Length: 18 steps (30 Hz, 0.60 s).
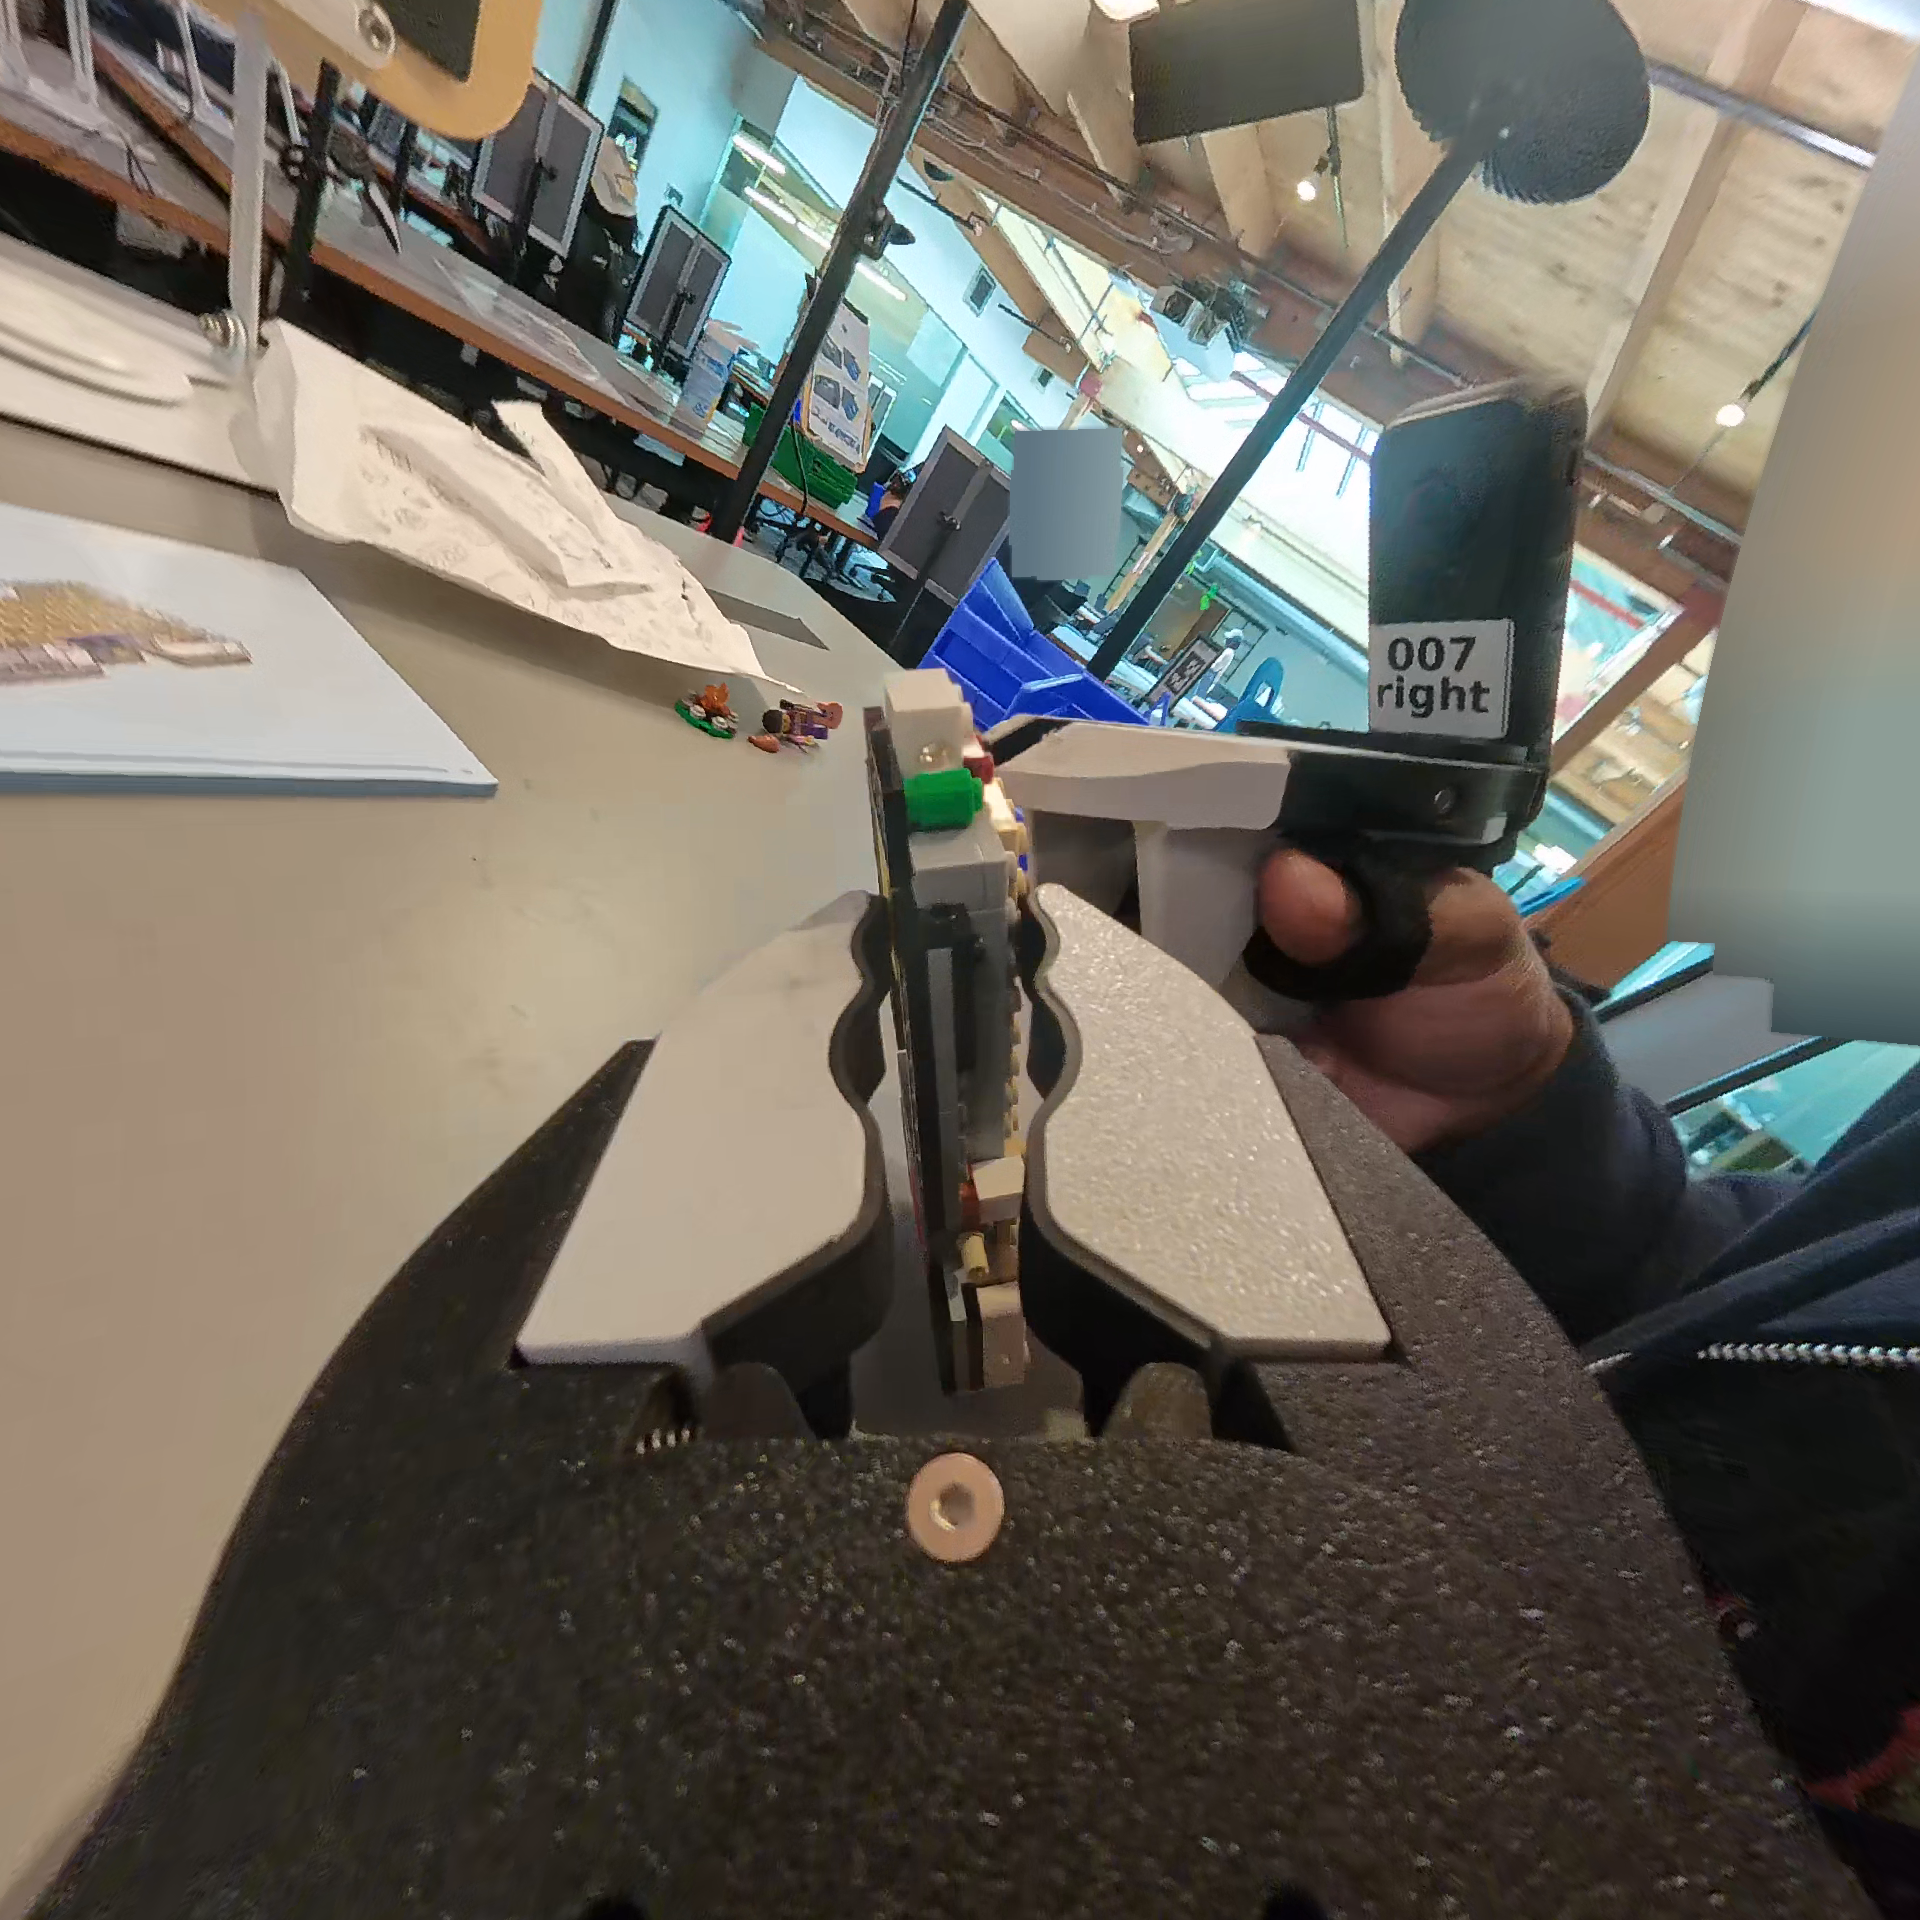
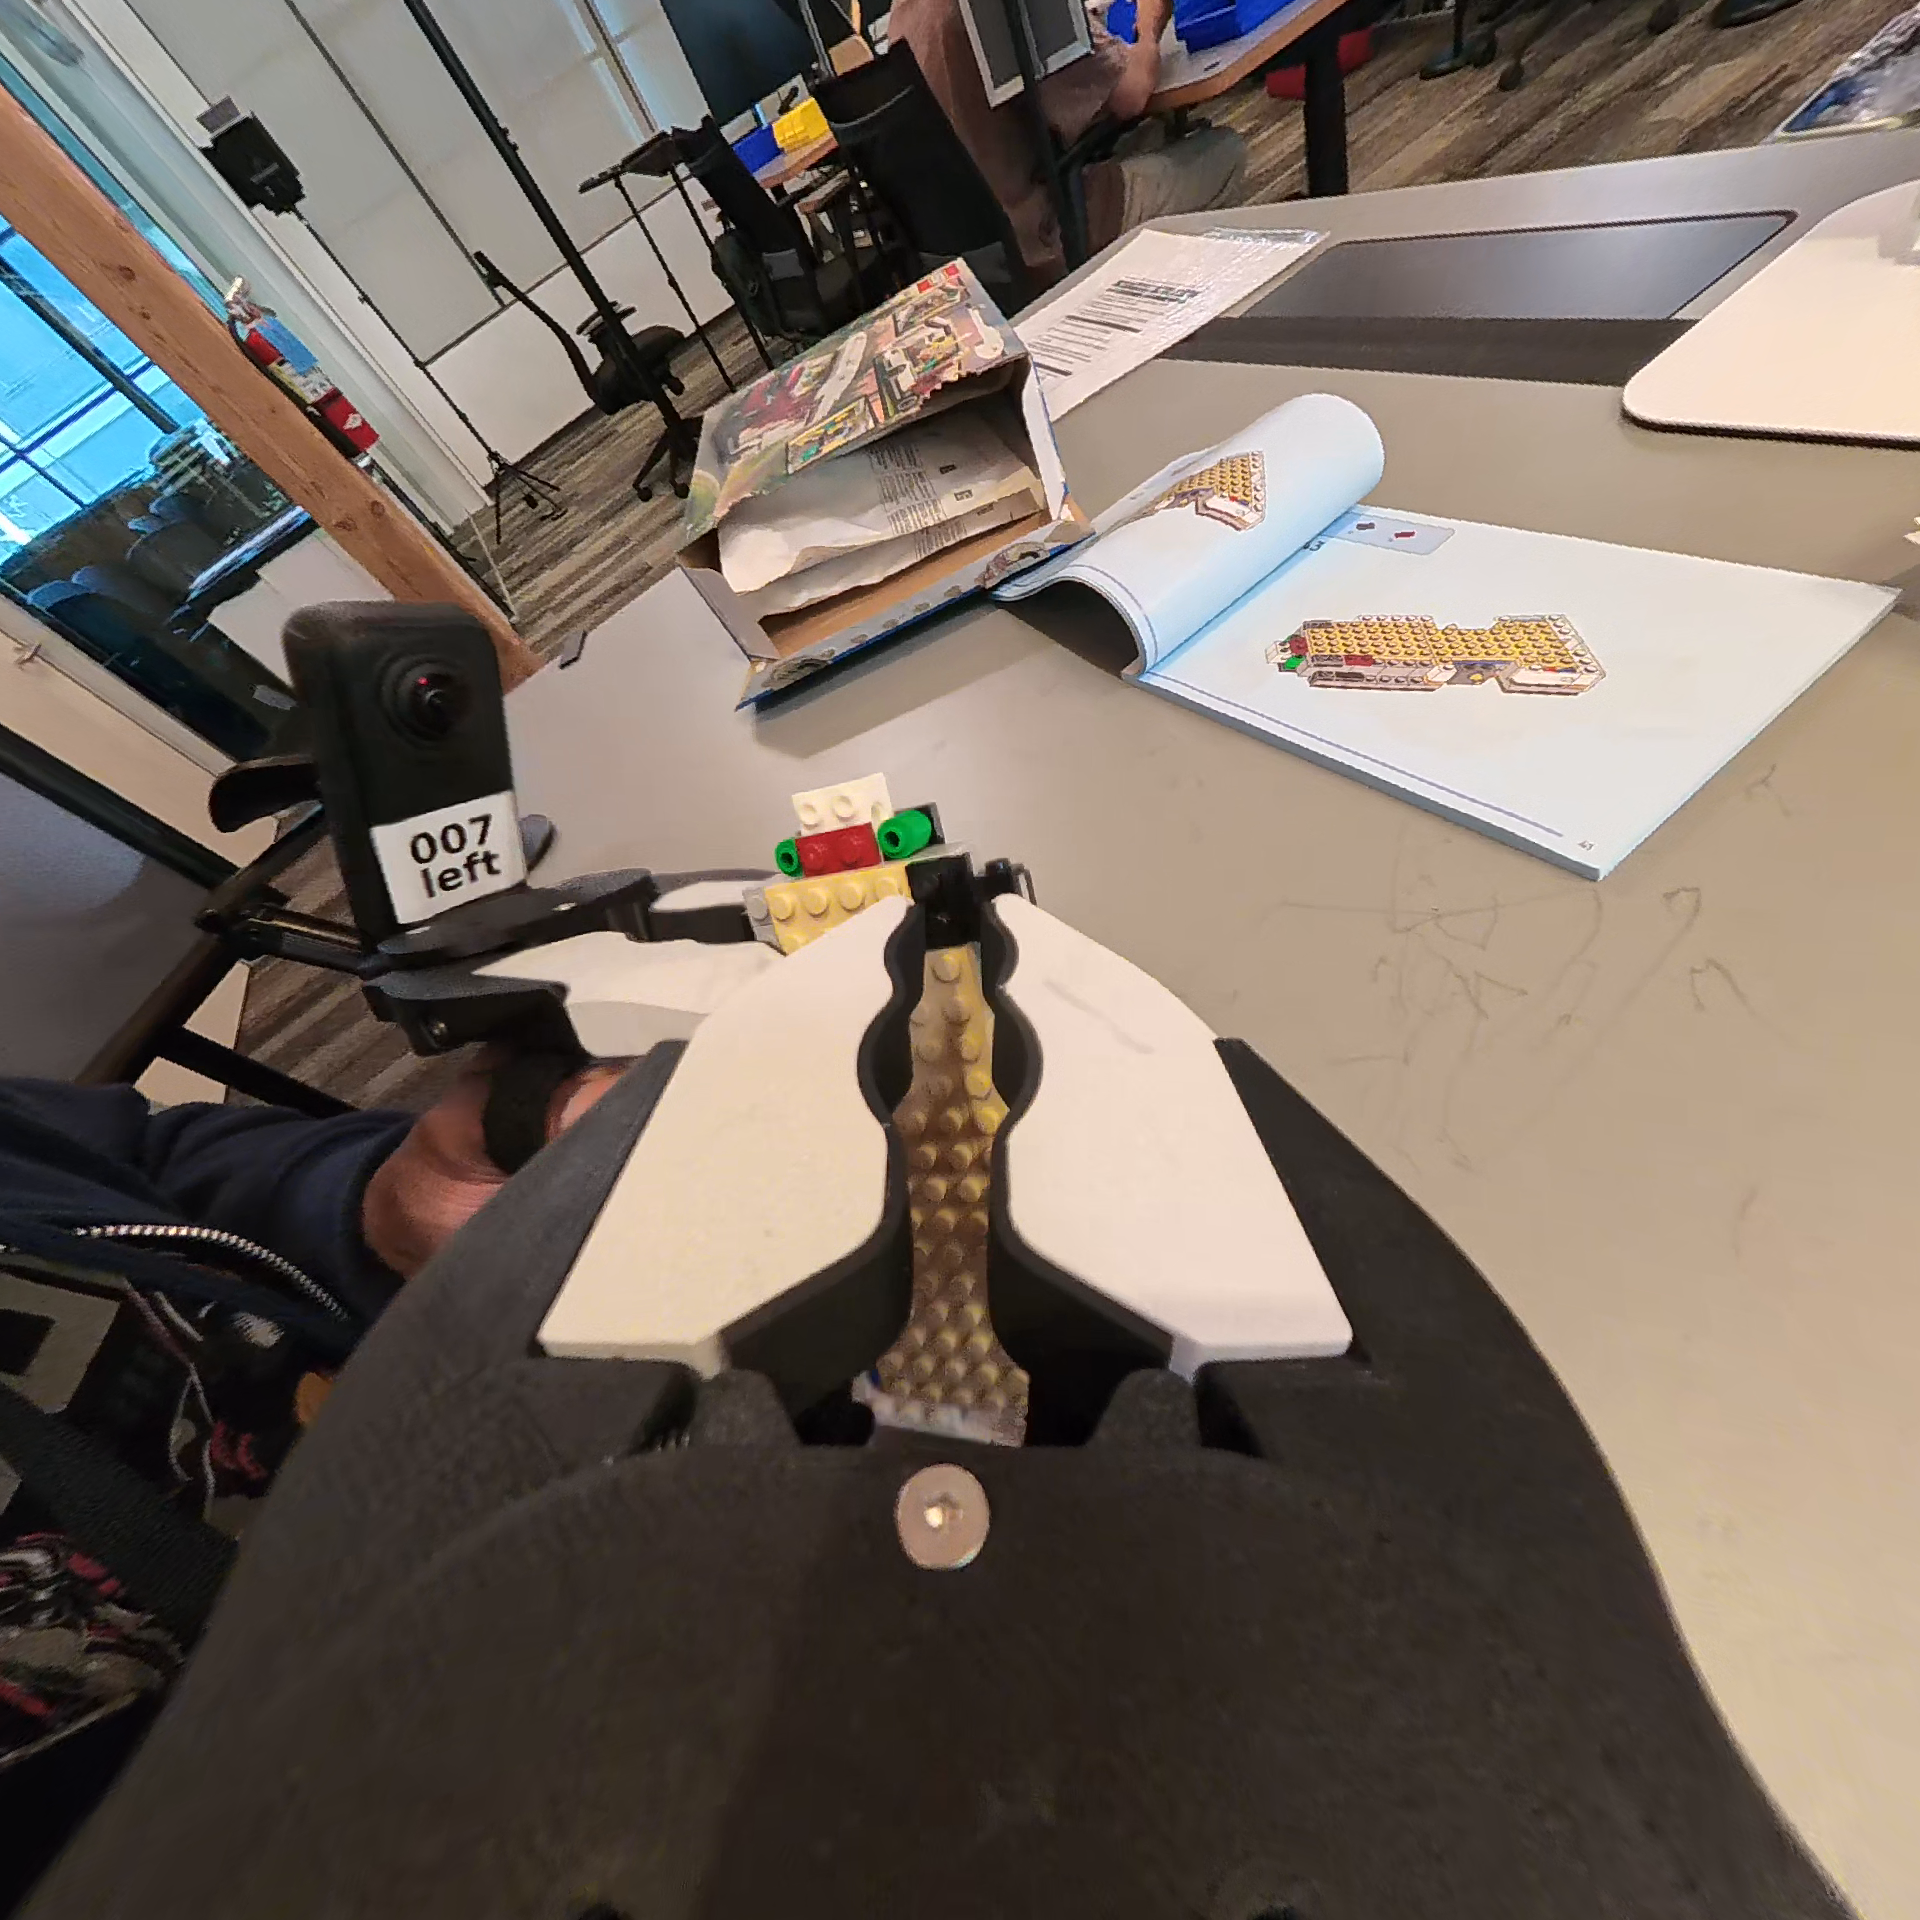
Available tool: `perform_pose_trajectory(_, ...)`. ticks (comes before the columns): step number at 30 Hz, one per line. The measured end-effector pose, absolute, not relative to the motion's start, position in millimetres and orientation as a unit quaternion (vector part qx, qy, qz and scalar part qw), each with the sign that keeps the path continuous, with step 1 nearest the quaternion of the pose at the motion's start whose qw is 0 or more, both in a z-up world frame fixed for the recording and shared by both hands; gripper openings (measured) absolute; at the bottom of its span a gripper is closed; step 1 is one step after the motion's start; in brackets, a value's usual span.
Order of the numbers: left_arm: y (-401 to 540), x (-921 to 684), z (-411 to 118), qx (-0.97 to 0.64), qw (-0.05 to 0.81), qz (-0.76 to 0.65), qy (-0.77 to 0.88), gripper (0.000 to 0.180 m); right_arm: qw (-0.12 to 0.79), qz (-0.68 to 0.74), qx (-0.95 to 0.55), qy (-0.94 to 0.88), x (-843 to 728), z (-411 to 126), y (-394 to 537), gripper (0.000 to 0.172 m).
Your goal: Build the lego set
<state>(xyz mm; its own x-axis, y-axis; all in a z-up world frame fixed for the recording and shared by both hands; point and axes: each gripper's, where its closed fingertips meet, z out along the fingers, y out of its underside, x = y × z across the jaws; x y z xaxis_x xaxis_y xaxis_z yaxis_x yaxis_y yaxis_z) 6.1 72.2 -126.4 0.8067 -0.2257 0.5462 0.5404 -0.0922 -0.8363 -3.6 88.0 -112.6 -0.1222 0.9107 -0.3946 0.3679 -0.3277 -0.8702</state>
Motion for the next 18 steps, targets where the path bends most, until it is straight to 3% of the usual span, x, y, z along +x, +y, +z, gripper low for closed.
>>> perform_pose_trajectory(8, 68, 9, -119, -0.673, 0.680, -0.282, -0.073, 0.024, 0.249, 0.554, -0.577, -0.546, 0, -104, 82, 0.011)
perform_pose_trajectory(18, 66, 13, -117, -0.676, 0.678, -0.284, -0.047, 0.024, 0.318, 0.501, -0.504, -0.628, 4, -101, 81, 0.012)
